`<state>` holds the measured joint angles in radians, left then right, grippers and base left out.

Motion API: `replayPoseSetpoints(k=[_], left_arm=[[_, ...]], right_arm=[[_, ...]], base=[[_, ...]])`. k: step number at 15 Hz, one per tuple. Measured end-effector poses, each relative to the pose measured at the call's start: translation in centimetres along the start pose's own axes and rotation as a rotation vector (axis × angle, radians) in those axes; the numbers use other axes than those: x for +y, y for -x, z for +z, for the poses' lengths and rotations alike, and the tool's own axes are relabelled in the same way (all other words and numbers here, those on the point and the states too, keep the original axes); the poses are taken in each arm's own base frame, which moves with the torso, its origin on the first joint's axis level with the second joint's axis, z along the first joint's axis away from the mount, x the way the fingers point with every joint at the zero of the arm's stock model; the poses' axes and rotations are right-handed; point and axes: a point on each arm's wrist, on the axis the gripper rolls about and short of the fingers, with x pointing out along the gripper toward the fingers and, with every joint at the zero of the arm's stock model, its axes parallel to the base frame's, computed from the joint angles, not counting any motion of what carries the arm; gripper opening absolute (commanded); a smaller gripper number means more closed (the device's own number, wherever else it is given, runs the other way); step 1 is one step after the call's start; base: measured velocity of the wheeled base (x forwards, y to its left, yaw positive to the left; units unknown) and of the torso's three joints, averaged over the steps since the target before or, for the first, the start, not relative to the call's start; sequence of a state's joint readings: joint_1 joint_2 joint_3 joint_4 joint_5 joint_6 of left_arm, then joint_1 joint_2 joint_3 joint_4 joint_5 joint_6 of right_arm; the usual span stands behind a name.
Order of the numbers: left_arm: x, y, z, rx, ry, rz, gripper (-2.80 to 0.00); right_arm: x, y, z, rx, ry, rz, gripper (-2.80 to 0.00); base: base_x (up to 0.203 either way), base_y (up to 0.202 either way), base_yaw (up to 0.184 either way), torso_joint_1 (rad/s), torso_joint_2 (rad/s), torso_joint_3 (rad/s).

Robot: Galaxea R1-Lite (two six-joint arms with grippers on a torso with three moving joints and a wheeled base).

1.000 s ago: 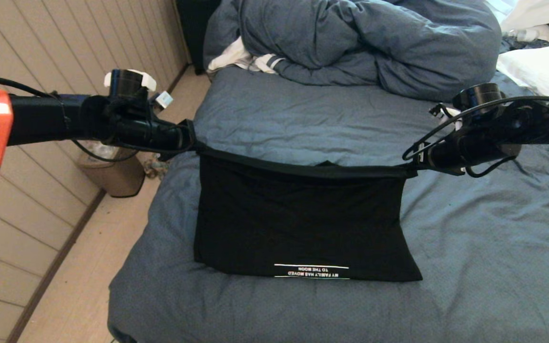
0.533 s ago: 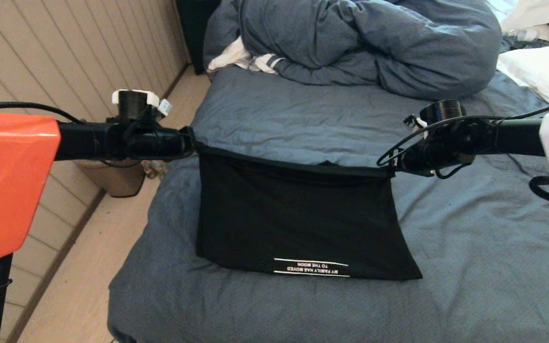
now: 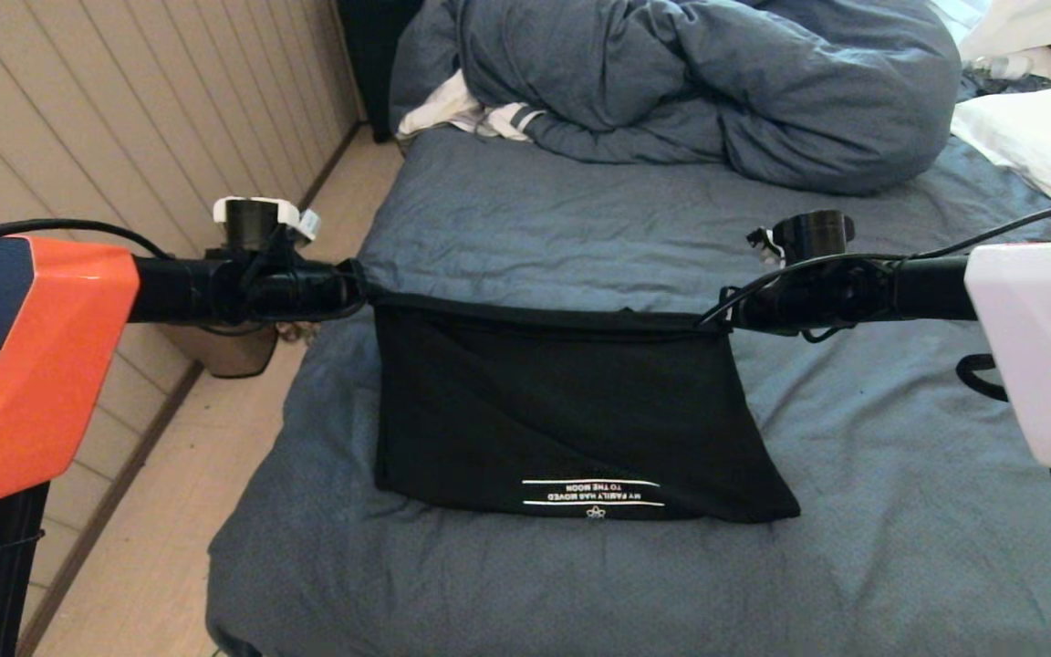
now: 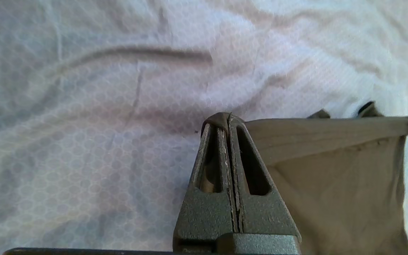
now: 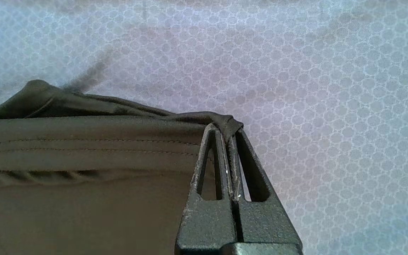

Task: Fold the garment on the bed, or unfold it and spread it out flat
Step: Fold the black T-shirt

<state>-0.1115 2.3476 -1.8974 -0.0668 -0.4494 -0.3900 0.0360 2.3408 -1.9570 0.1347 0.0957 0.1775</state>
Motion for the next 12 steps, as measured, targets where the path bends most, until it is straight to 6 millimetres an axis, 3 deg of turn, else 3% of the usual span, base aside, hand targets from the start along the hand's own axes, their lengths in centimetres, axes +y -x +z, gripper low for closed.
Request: replayPoseSetpoints(k=[5, 6, 12], left_arm=[[0.9, -1.0, -0.8, 0.011, -0.015, -0.002, -2.80], [1.1, -1.1, -0.9, 0.016, -0.012, 0.001, 0.00], [1.2, -0.5, -0.4, 0.003, -0.023, 0.000, 0.00]], right_arm=[[-0.2, -0.8, -0.4, -0.006, 0.003, -0.001, -2.80], [-0.2, -0.9, -0.5, -0.004, 0.003, -0.002, -2.80], [-0.3, -1.1, -0.4, -0.021, 0.005, 0.002, -2.80]], base=[[0.000, 0.000, 0.000, 0.000, 0.00, 0.000], [0.000, 0.000, 0.000, 0.000, 0.00, 0.000], [0.000, 0.000, 0.000, 0.000, 0.00, 0.000]])
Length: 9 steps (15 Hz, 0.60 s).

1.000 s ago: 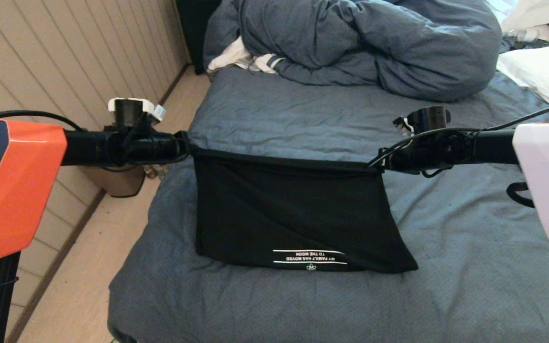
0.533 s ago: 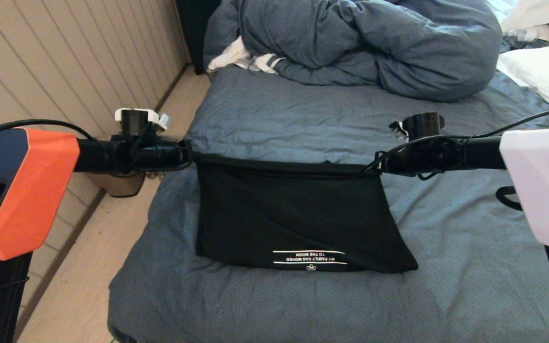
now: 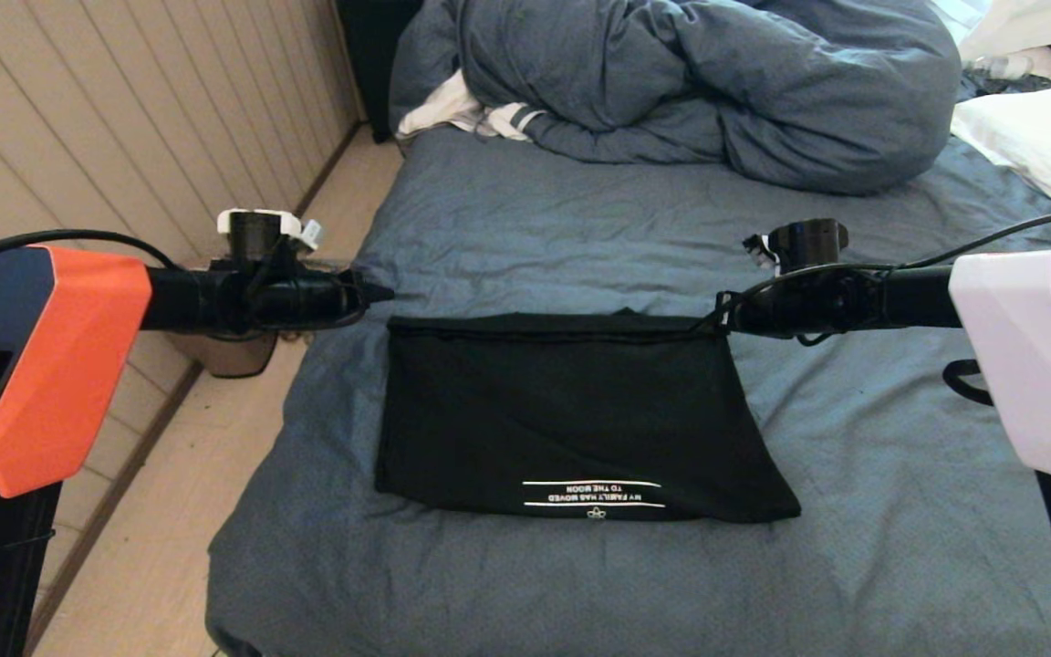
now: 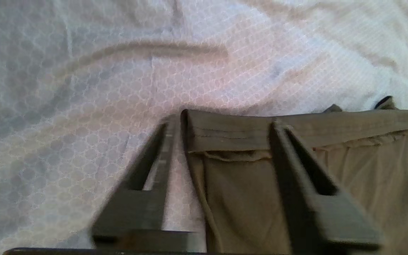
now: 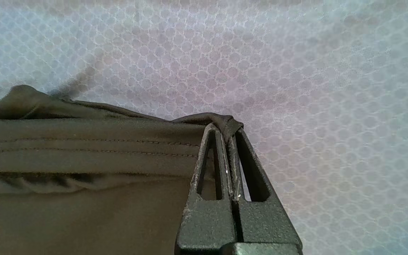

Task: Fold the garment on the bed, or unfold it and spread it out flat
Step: Fold the black T-shirt

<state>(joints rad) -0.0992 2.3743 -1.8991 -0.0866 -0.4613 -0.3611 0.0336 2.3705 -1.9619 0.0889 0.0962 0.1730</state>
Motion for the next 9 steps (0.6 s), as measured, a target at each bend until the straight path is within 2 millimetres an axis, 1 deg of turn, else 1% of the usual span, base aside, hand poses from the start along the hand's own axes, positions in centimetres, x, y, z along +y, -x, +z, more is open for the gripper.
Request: replayPoseSetpoints(k=[1, 2, 7, 9], left_arm=[[0.1, 0.3, 0.3, -0.006, 0.000, 0.001, 0.00], [0.0, 0.6, 0.5, -0.012, -0.001, 0.001, 0.00], [-0.3, 1.1, 0.9, -0.015, 0.003, 0.003, 0.00], [-0.3, 1.7, 1.4, -0.021, 0.008, 0.007, 0.00]], right_arm=[[0.0, 0.2, 0.2, -0.003, 0.001, 0.001, -2.80], [0.1, 0.4, 0.3, -0.004, 0.000, 0.001, 0.00], [0.1, 0.5, 0.4, -0.009, 0.001, 0.007, 0.00], [0.2, 0.9, 0.7, -0.013, 0.000, 0.009, 0.00]], base=[[0.000, 0.000, 0.000, 0.000, 0.00, 0.000], [0.000, 0.000, 0.000, 0.000, 0.00, 0.000], [0.000, 0.000, 0.000, 0.000, 0.00, 0.000], [0.000, 0.000, 0.000, 0.000, 0.00, 0.000]])
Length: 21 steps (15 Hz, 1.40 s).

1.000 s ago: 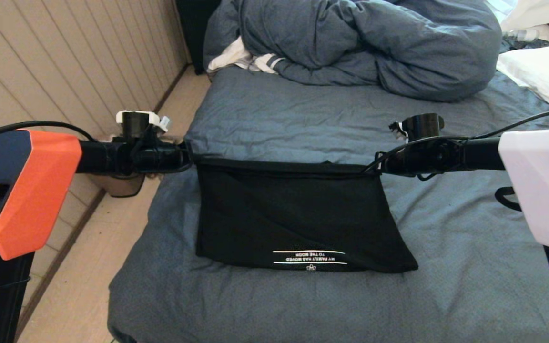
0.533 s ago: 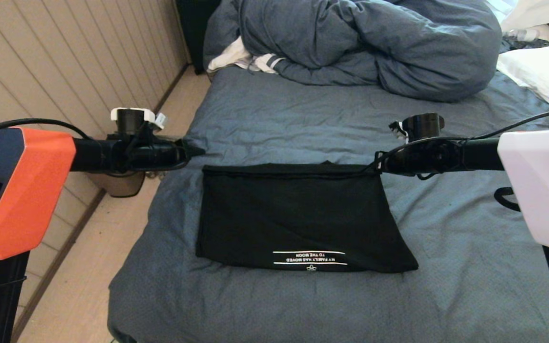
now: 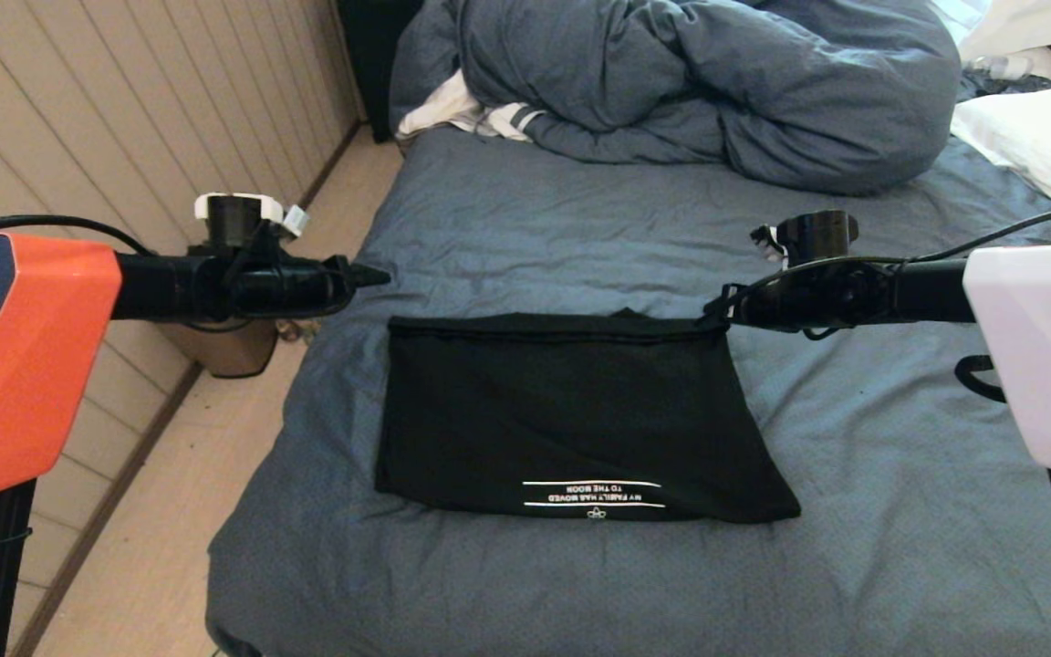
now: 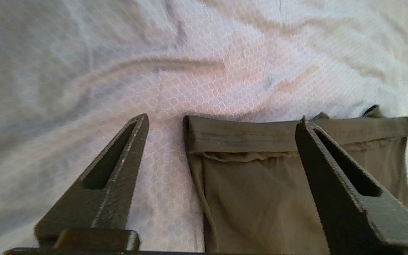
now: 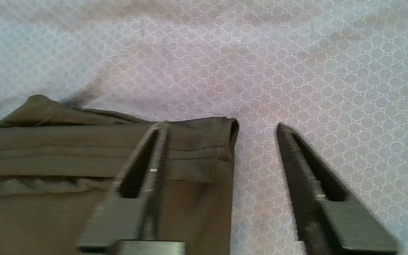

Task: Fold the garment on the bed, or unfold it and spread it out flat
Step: Fold the black T-shirt

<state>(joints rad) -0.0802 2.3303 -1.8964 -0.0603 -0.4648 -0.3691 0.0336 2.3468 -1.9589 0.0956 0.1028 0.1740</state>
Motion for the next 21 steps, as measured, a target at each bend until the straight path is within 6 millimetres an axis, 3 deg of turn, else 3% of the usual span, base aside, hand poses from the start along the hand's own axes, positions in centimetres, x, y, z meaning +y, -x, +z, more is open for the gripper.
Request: replayPoseSetpoints(k=[4, 5, 6, 10, 13, 17, 21], left_arm=[[-1.6, 2.6, 1.0, 0.045, 0.024, 0.021, 0.00], [-2.1, 3.6, 1.0, 0.081, 0.040, 0.033, 0.00], [-2.7, 4.8, 0.8, 0.120, 0.058, 0.041, -2.80], [-5.2, 9.9, -0.8, 0.254, 0.106, -0.042, -2.80], [-6.1, 11.8, -2.5, 0.313, 0.111, -0.072, -2.80], [-5.3, 11.2, -4.1, 0.351, 0.106, -0.065, -2.80], [-4.2, 8.2, -5.8, 0.337, 0.072, -0.087, -2.80]], right_arm=[[0.5, 3.1, 1.4, 0.021, -0.046, -0.003, 0.00], [0.5, 4.1, 1.2, 0.067, -0.082, -0.009, -2.80], [0.4, 5.1, 0.6, 0.127, -0.112, -0.012, -2.80], [0.6, 9.3, -2.2, 0.297, -0.158, 0.063, -2.80], [0.7, 11.6, -4.1, 0.362, -0.170, 0.076, -2.80], [0.5, 12.3, -6.0, 0.383, -0.170, 0.077, -2.80], [0.2, 11.9, -7.1, 0.355, -0.159, 0.087, -2.80]], base=[[0.000, 0.000, 0.000, 0.000, 0.00, 0.000], [0.000, 0.000, 0.000, 0.000, 0.00, 0.000], [0.000, 0.000, 0.000, 0.000, 0.00, 0.000], [0.000, 0.000, 0.000, 0.000, 0.00, 0.000], [0.000, 0.000, 0.000, 0.000, 0.00, 0.000], [0.000, 0.000, 0.000, 0.000, 0.00, 0.000], [0.000, 0.000, 0.000, 0.000, 0.00, 0.000]])
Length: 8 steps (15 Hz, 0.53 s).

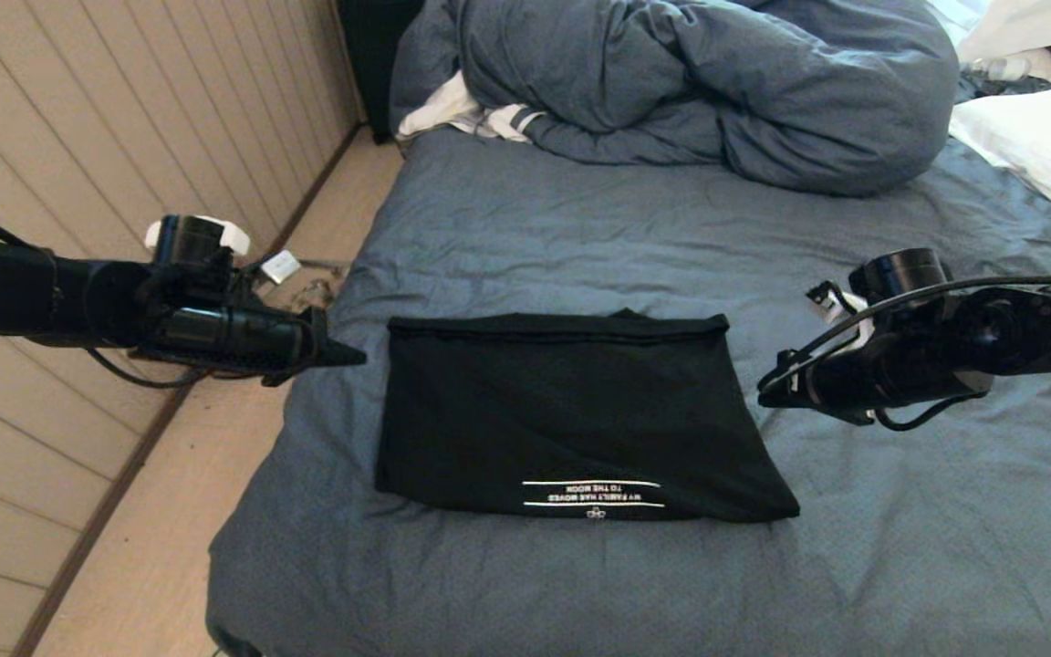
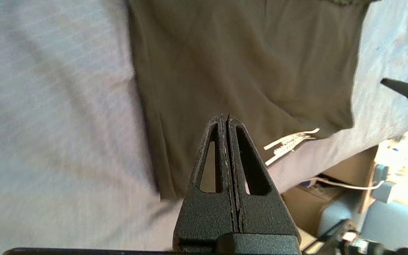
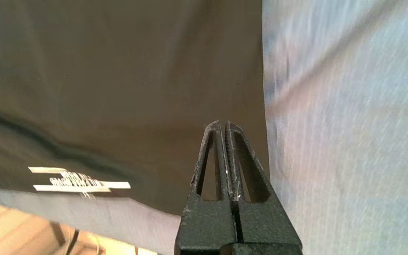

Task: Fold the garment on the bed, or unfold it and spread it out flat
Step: Fold the black T-shirt

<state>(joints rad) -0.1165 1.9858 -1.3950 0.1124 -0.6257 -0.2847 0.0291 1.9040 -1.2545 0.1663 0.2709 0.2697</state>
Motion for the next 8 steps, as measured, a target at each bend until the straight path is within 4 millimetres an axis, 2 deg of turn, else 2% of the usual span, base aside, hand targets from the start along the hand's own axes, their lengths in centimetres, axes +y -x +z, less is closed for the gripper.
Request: replayPoseSetpoints(k=[4, 5, 8], left_arm=[[-0.1, -2.0, -0.7, 0.032, -0.021, -0.011, -2.80], [-0.3, -2.3, -0.9, 0.040, -0.030, -0.016, -2.80], [-0.4, -3.0, -1.6, 0.071, -0.040, -0.020, -2.80]], right_arm=[[-0.4, -0.3, -0.5, 0.023, 0.002, 0.006, -2.80], [-0.4, -0.3, -0.6, 0.024, 0.004, 0.007, 0.00], [-0.4, -0.3, -0.6, 0.028, 0.005, 0.006, 0.00]], base=[[0.000, 0.000, 0.000, 0.000, 0.00, 0.000], [0.000, 0.000, 0.000, 0.000, 0.00, 0.000], [0.000, 0.000, 0.000, 0.000, 0.00, 0.000]])
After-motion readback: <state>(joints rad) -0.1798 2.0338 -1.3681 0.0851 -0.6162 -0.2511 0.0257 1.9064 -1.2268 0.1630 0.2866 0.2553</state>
